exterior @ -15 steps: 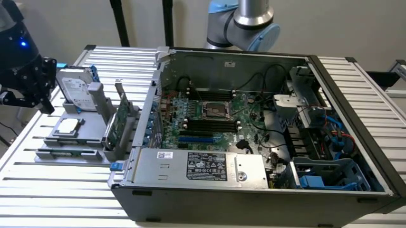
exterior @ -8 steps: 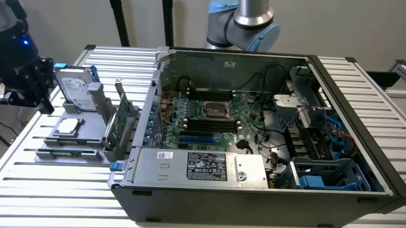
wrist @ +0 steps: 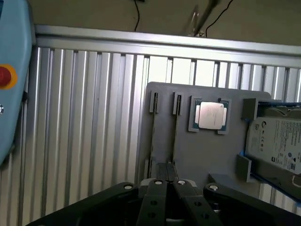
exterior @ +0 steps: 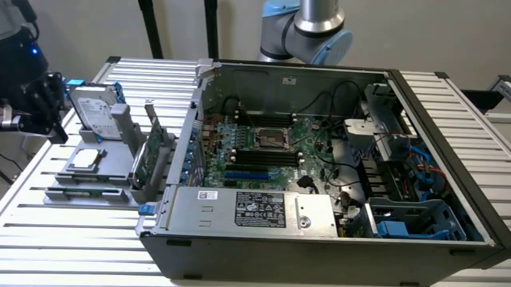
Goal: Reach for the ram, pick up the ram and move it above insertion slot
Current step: 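Pick up the ram and move it above insertion slot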
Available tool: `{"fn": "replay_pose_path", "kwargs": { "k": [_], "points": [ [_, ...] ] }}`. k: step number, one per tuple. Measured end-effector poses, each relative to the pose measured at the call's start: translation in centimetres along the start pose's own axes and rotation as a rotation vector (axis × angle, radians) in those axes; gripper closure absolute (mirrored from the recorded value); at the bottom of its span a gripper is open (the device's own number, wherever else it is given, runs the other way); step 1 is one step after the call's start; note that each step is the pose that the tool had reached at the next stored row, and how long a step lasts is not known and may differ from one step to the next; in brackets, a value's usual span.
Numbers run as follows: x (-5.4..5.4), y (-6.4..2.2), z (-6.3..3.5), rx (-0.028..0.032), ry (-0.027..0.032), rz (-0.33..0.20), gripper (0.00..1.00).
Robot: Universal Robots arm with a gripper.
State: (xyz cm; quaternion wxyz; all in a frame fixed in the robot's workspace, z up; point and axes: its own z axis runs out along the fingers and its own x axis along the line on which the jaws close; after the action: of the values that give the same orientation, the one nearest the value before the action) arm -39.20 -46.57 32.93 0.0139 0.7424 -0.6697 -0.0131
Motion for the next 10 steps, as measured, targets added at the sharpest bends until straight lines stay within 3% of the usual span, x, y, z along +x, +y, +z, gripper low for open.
{"fn": "replay_pose_path", "kwargs": {
  "k": [5,7,10],
  "points": [
    [-0.01,0.0,-0.01,0.0006,-0.0034,-0.075,0.89],
    [-0.01,0.13,0.0,0.0029,-0.0135,-0.082,0.89],
    [-0.02,0.19,0.0,0.0038,-0.0135,-0.082,0.88]
  ]
}}
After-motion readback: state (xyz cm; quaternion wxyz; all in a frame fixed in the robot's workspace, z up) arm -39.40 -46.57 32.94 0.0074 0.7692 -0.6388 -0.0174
